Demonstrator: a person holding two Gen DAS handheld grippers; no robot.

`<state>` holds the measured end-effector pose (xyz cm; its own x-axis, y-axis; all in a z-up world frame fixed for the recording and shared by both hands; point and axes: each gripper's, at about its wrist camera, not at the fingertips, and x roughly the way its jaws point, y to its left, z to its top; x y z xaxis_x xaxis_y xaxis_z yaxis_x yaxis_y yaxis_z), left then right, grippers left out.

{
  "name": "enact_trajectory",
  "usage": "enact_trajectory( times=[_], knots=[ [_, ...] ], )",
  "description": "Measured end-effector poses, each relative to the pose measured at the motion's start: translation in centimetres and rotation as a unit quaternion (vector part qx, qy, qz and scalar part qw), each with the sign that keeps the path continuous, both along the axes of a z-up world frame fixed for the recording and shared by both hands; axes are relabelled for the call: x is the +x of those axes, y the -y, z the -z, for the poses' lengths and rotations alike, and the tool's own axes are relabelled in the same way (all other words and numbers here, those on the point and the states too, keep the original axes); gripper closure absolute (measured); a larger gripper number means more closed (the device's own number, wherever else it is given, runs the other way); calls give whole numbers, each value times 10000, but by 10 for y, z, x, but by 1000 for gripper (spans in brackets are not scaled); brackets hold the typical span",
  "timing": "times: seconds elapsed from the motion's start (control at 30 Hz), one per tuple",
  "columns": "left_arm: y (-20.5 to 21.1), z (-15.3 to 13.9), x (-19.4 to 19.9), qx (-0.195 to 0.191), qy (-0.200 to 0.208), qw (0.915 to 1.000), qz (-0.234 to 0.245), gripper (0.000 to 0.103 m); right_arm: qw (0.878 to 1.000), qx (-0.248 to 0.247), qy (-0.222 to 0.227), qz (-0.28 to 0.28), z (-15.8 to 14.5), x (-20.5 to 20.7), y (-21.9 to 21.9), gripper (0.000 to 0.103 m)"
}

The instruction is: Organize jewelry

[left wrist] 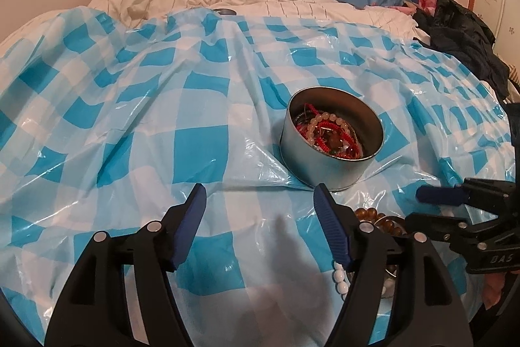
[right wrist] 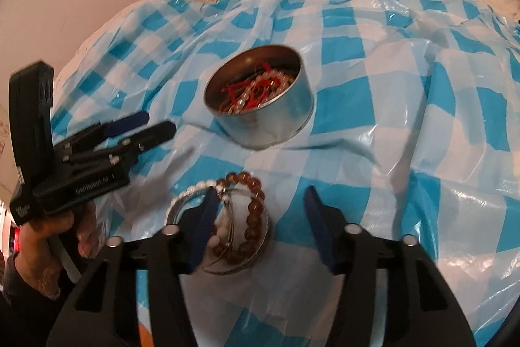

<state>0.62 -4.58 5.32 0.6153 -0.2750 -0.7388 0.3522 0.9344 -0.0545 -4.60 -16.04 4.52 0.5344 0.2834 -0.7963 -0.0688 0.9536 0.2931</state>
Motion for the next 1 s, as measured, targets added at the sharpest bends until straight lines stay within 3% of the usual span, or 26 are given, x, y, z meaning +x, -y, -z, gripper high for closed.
enact_trajectory(
  times=[0.23, 0.3, 0.4, 0.5, 0.63, 0.7, 0.83, 1.0],
  knots=[
    [-4, -5, -7, -54, 31, 10000, 12, 34, 9991, -368, -132, -192, 11, -8, -11, 74],
    [-4, -6, -11, -86, 7, 9999, 115, 34, 9982, -557, -79, -216, 10, -10, -15, 88],
    [1, -5, -18, -134, -47, 9993, 360, 34, 9968, -784, 72, -123, 5, -17, -14, 100],
    [10, -2, -27, -98, -97, 9974, 703, 34, 9956, -907, 199, 112, 0, -19, -4, 101],
    [22, 4, -36, 69, -146, 9946, 1023, 34, 9990, -338, 258, 159, -2, -19, 9, 100],
    [27, 6, -39, 55, -203, 9925, 1205, 34, 9999, -89, 72, 78, 5, -14, 8, 100],
    [39, 10, -48, 223, -185, 9882, 1503, 34, 9998, -192, -111, -29, 17, -9, -1, 100],
    [44, 14, -51, 304, -205, 9864, 1604, 34, 9979, -610, 217, 74, 11, -12, -3, 101]
  ],
)
